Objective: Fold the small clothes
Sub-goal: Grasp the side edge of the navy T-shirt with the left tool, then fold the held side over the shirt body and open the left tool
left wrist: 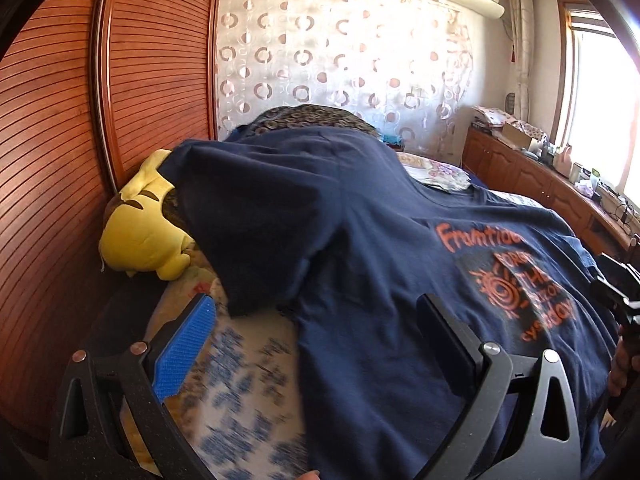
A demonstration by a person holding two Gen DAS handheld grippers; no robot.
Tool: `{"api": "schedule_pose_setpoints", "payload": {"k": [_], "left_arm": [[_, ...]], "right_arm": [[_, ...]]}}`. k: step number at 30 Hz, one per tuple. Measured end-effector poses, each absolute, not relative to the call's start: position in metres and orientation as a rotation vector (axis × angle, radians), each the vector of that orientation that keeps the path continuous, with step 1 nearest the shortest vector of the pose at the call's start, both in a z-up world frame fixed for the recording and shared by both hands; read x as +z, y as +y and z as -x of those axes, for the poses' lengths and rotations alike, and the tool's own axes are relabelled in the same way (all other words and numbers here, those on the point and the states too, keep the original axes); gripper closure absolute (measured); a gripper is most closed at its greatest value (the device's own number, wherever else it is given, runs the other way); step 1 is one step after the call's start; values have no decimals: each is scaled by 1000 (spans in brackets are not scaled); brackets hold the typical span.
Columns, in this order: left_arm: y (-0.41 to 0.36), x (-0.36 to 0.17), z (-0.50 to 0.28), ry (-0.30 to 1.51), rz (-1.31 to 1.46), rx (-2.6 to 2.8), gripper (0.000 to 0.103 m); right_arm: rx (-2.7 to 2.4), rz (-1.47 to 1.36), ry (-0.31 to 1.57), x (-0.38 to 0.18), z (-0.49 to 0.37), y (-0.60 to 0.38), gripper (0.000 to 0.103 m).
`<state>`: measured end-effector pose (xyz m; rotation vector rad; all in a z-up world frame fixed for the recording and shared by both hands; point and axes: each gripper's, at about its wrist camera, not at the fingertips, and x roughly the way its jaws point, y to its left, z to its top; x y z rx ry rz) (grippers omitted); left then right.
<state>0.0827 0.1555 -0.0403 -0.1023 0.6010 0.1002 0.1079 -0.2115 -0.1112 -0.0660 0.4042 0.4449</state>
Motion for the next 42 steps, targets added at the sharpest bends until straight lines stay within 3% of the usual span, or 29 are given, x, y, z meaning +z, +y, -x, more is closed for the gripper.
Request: {"api": "schedule_pose_setpoints", "payload": {"k": [27,29,31,32,34,36,42], "left_arm": [[245,-55,-185,724,186,63,25],[245,-56,-185,722,190,53,30],[246,-57,-183,719,182,56,49],[247,-56,-183,719,179,60,54],[248,-54,-180,715,162,81,78],[248,-49,-178,705,147,75,92],[226,-14,-160,620,87,30,97]], "right_arm": [[505,111,495,-111,-136,-199,0],[504,110,493,-111,-135,-197,0],[502,104,491,-110,-134,-197,0],[502,104,491,-110,-134,-197,0],[502,98,492,-110,-136,-197,0],[501,91,494,-110,-136,-198,0],[502,81,499,-110,-136,-198,0]]}}
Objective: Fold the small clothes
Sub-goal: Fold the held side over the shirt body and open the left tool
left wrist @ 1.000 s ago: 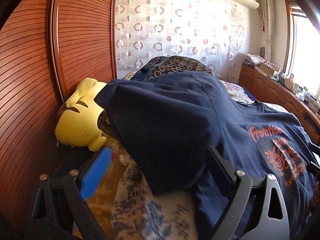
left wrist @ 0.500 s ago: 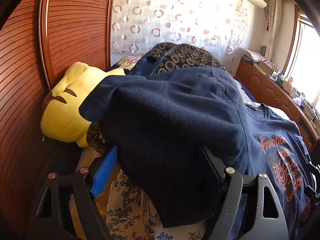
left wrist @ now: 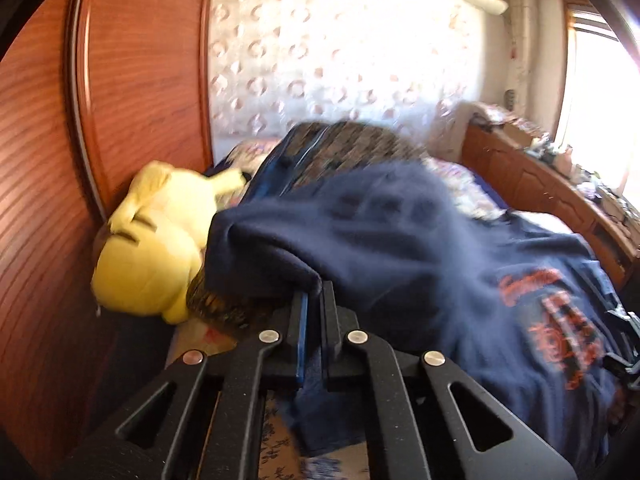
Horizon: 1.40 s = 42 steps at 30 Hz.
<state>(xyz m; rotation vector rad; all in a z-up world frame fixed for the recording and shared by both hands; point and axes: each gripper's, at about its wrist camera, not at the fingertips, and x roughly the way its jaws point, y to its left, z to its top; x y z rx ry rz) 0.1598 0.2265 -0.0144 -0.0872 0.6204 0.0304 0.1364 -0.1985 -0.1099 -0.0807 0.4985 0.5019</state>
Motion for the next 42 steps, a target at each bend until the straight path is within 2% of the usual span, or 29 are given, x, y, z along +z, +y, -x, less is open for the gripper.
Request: {"api": "schedule_pose_setpoints", "payload": {"k": [11,14,15,17,18,19,23,30,31,33,42], "left_arm": [[108,40,-170,604,-85,-166,96],[80,49,-165,585,-130,-234,73],[77,52,-162,571,-139,-244,60],[73,55,-155,550,-158,-256,47],[75,56,-153,547,-165,-258,34],[77,56,-151,546,-169,-255,28],[95,44,-146,572,-167,-226,24],[112,-14,-150,692,-119,-183,23],[111,-21,-150,703,-103,-196,21],[105,-29,-149,715,-84,-218,17],[49,-48,-157,750,-116,-309,17]], "right_arm": [[496,71,502,-110,-137,-201,0],[498,66,503,-110,-138,-203,0],[500,64,503,-110,-137,-203,0],[501,62,504,-110,-137,-203,0],[503,60,504,-110,-138,-204,0],[503,58,503,-110,-137,-204,0],[504,53,503,-110,-138,-205,0],[506,49,506,-110,-140,-205,0],[506,48,507,-110,-140,-206,0],[507,40,509,-110,-141,-207,0],[448,-7,518,-98,-149,-253,0]]}}
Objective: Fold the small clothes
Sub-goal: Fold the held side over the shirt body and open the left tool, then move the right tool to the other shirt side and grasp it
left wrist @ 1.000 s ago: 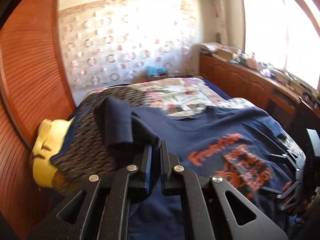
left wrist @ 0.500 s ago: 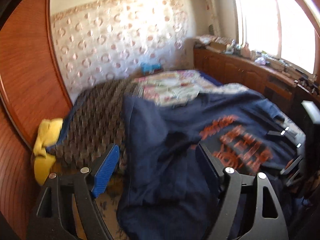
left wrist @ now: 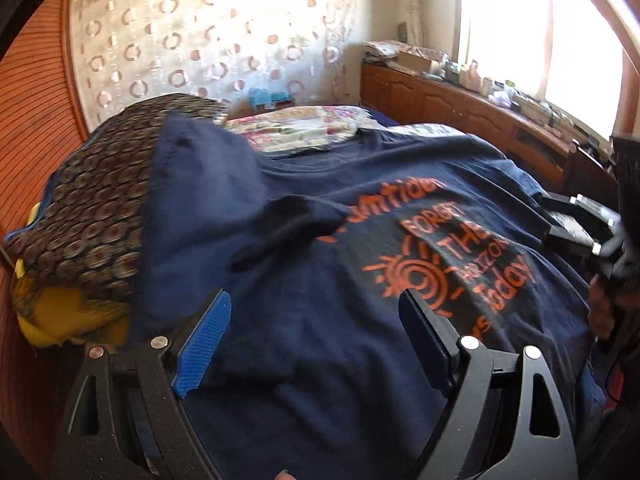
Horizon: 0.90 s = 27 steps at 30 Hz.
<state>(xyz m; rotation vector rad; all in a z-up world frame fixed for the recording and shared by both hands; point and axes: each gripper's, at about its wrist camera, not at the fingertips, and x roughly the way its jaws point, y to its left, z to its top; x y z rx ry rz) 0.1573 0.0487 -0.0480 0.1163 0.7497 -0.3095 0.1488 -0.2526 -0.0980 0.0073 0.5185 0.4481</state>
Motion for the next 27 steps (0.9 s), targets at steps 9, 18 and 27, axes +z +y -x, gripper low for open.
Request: {"api": "schedule_pose_setpoints", "payload": {"k": [9,18,27], "left_arm": [[-17,-65,-195,831,-165,-347,17],[-58,-72,-232,866,-190,-364,17],[-64,-87,-244,898,-176,-366,16]], "right_arm": [[301,3,497,-84,-152,-334,0],[176,-33,528,-86,-160,-389,0],[91,-53,574,-79,-174,-404,0]]}}
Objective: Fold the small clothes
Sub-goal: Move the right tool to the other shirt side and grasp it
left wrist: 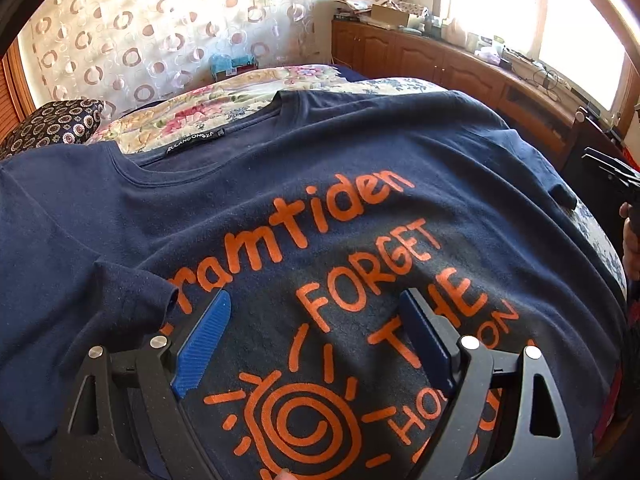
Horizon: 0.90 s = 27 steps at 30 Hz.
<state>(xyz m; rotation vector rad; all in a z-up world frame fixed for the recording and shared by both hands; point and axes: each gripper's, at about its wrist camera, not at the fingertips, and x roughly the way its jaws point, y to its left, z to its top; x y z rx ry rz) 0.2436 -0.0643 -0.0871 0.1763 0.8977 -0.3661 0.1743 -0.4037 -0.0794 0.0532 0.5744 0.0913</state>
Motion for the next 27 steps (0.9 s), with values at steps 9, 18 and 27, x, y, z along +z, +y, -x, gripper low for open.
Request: {"api": "schedule_pose_setpoints", "payload": {"k": [9,18,27], "left_arm": [[-65,-88,-248,906,-173,-350,10],[-65,-88,-249,908,-173,-331,7],[-64,-90,-252,921,-161,-317,1]], "right_arm": [[78,-89,693,-74,-206,-388,1],[135,-164,782,-73,-227,-368,12],[165,-216,843,-68,-234,-346,42]]}}
